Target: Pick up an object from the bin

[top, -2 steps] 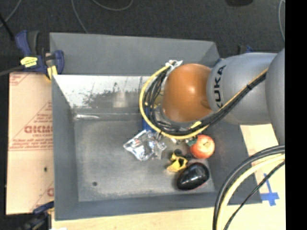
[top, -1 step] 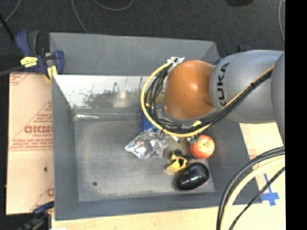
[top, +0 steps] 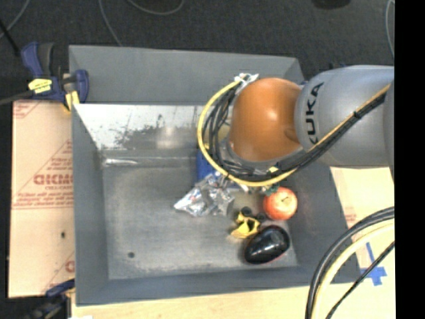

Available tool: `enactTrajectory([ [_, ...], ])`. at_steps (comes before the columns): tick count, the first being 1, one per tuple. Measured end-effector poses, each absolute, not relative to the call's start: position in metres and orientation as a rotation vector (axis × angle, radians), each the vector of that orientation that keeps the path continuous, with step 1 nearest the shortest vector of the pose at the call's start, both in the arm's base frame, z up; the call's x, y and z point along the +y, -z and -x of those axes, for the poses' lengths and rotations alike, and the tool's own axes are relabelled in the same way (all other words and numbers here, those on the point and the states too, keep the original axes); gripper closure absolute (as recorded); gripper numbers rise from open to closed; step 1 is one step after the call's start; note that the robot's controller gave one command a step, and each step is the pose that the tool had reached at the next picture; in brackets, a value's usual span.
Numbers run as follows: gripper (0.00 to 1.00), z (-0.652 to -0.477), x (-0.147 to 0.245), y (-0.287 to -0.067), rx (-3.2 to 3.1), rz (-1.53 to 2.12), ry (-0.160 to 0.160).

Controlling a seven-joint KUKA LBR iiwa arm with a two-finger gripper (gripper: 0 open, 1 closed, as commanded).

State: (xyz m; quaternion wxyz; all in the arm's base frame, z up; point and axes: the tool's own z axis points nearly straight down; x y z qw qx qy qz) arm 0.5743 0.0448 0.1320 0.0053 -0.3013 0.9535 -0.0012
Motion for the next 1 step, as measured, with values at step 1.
enactTrajectory([
  [1,1.00,-0.5752,0.0447,-0.1391,2.983,0.940,0.005],
])
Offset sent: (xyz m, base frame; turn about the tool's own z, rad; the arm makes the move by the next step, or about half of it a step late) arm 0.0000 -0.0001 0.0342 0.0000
